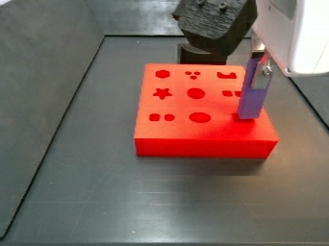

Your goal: Insert the rectangle object.

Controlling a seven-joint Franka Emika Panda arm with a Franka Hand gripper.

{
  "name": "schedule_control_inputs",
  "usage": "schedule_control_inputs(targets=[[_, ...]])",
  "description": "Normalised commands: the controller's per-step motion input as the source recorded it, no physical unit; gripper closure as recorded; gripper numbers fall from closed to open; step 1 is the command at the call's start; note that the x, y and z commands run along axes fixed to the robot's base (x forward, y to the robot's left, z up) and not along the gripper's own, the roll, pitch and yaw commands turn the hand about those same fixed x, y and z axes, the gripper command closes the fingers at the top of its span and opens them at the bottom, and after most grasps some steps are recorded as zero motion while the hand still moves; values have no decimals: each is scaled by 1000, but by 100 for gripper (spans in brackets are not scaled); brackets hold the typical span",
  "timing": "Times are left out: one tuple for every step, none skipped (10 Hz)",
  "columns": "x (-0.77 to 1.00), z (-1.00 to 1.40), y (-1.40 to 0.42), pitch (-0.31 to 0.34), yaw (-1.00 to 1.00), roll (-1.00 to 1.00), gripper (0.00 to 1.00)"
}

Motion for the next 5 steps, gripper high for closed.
schedule_control_inputs(targets=[[166,-174,0,0,0,-3,100],[0,-174,0,0,0,0,100],[-103,-140,0,0,0,0,100],[-371,-40,0,0,-46,0,100],[-480,0,0,0,-109,0,100]])
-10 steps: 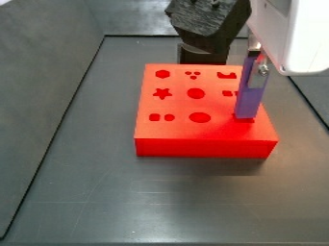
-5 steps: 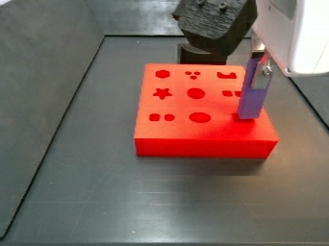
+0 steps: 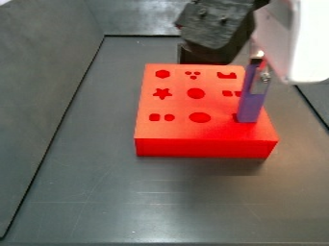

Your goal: Insert the rectangle object.

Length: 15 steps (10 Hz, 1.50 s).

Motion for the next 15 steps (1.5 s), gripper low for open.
schedule_control_inputs(targets=[[-409,0,0,0,-97,0,100],[-106,-26,0,0,0,17,100],[20,-60,-49,0,0,84,100],[0,0,0,0,0,16,100],[0,-60,-14,0,0,40,100],[289,-460,-143,199,-186,120,100],[429,-440,-140,321,-249,166,100],[391,-317,-117,384,-229,151,100],[417,-197,-157,459,-123,129,100],[351,0,-106,500,-20,117,100],[349,17,-106,500,0,100,100],[383,0,-143,500,0,46,100],[640,-303,-14,434,-51,-34,100],[597,-274,54,229,-57,-171,100],[551,-431,211,131,-34,-184,100]])
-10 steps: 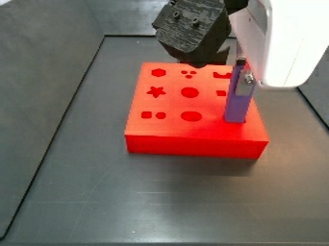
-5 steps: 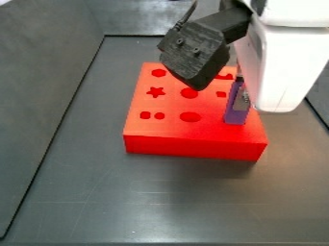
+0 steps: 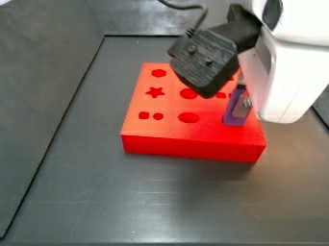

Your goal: Insert the rectangle object.

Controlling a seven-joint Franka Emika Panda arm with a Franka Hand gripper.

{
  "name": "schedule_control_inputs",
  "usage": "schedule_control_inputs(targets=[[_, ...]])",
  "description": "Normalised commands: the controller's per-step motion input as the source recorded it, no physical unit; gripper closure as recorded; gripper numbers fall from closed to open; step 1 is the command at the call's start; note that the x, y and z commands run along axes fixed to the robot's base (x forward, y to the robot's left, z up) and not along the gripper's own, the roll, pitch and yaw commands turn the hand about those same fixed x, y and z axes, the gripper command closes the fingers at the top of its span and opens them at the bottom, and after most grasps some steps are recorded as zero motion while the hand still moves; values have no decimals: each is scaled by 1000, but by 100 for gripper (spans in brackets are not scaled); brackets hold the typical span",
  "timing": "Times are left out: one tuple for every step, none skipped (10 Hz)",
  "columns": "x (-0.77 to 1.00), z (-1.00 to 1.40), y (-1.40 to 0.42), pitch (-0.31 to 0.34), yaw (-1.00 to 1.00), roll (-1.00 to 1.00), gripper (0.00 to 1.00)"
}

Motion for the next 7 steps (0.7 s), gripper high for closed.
schedule_control_inputs(targets=[[594,-494,246,154,-69,-177,100],[526,-629,126,223,-37,-137,100],[734,-494,51,287,0,-160,100],[800,-417,0,296,14,-194,100],[297,-326,0,171,0,-107,100],[0,0,0,0,0,9,100],[0,0,0,0,0,7,100]])
